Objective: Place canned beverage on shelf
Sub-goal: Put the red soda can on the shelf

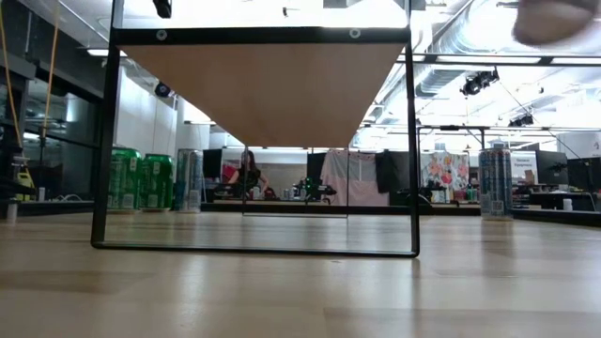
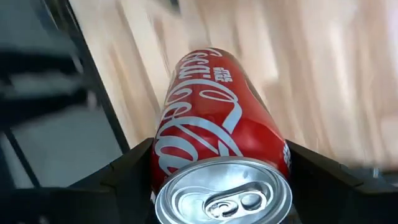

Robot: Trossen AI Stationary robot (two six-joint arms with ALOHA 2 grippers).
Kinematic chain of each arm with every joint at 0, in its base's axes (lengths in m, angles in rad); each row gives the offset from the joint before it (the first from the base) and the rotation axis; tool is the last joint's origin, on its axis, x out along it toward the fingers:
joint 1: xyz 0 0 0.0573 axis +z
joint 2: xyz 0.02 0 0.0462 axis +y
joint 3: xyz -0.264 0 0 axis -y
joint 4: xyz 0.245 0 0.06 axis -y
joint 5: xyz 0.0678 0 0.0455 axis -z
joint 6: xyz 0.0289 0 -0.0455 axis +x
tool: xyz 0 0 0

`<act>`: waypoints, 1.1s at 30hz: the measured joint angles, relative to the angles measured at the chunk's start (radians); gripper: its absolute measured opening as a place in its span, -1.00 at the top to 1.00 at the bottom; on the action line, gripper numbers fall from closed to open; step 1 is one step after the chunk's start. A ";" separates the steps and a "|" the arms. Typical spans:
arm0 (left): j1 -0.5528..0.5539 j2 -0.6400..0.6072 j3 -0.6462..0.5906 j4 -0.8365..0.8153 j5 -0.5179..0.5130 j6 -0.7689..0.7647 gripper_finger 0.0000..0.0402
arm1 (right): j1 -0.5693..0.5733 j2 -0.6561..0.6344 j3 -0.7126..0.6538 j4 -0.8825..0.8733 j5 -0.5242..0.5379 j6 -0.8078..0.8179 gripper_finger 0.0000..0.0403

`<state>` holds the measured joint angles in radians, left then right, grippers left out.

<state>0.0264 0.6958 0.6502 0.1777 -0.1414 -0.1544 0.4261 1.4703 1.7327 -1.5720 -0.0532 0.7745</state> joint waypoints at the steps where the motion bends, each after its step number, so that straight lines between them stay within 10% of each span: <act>1: -0.002 0.005 0.000 -0.002 0.000 -0.001 0.98 | -0.025 0.017 0.049 -0.001 0.018 -0.016 -0.42; 7: -0.050 0.065 0.000 0.011 0.004 -0.085 0.89 | -0.130 0.153 0.284 0.000 0.108 -0.204 -0.42; 15: -0.182 0.248 0.155 -0.042 0.031 -0.110 0.19 | -0.164 0.294 0.448 -0.001 0.105 -0.408 -0.42; 24: -0.208 0.509 0.461 -0.357 0.052 -0.001 -0.52 | -0.180 0.326 0.499 0.020 0.111 -0.471 -0.42; 33: -0.176 0.740 0.616 -0.352 0.111 0.027 -0.72 | -0.184 0.326 0.499 0.090 0.154 -0.529 -0.42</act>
<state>-0.1497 1.4360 1.2665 -0.1740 -0.0300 -0.1277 0.2417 1.7966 2.2314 -1.4821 0.1009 0.2453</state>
